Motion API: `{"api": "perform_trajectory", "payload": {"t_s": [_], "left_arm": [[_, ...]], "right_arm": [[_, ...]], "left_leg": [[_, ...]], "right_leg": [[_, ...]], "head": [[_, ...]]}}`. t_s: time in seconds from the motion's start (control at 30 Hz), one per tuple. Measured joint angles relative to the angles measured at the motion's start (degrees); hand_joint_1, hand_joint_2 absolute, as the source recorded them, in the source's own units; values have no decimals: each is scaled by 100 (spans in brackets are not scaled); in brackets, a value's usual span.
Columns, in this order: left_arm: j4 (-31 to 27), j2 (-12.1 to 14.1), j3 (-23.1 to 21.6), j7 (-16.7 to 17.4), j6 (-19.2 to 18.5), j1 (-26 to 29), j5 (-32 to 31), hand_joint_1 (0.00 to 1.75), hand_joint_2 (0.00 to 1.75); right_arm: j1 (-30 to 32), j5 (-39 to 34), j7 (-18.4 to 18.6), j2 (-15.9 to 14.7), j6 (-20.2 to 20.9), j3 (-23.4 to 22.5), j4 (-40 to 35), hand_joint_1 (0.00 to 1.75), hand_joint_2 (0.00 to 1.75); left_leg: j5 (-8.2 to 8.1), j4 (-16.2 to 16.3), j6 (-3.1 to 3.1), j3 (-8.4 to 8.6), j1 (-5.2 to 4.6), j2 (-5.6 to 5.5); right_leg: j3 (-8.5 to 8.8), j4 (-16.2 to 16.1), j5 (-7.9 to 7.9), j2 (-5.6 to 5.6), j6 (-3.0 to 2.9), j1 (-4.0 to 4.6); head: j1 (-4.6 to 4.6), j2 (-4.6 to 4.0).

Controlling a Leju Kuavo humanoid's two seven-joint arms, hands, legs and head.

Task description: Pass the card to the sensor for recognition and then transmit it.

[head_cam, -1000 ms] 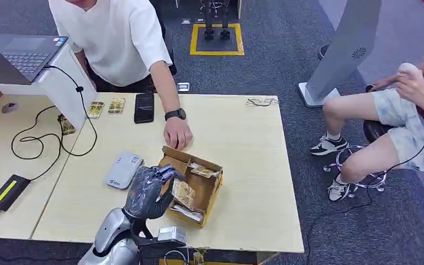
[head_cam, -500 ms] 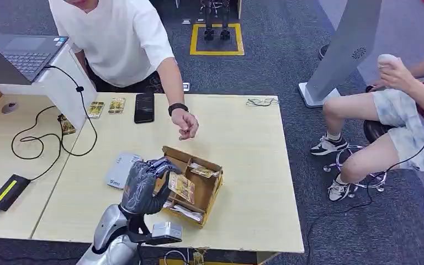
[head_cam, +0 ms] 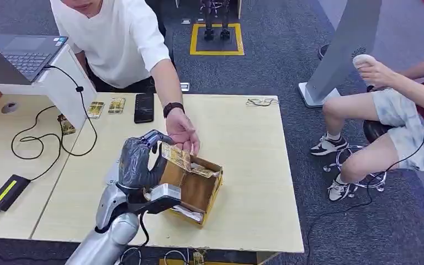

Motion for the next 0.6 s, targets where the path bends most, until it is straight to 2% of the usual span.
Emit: {"api": "perform_trajectory", "payload": {"t_s": [0.33,0.43,0.6], "left_arm": [[111,-17,4,0,0,-51,-2,175,175],[168,-37,4,234,2,-134,-171,175,175],[619,-101,42,767,22,-632,-665,175,175]], "right_arm": [[-3,0,4,0,0,0,42,0,175],[-8,0,7,0,-9,6,52,0,175],[-74,0,66,-2,-61,85,148,0,175]], "left_leg": [[-1,0,1,-1,0,0],[0,0,0,-1,0,-1],[5,0,-1,0,0,0]], "right_leg": [[-2,0,-2,0,1,0],[-1,0,-2,-1,1,0],[0,0,5,0,2,0]], "head": [[2,0],[0,0],[0,0]]}}
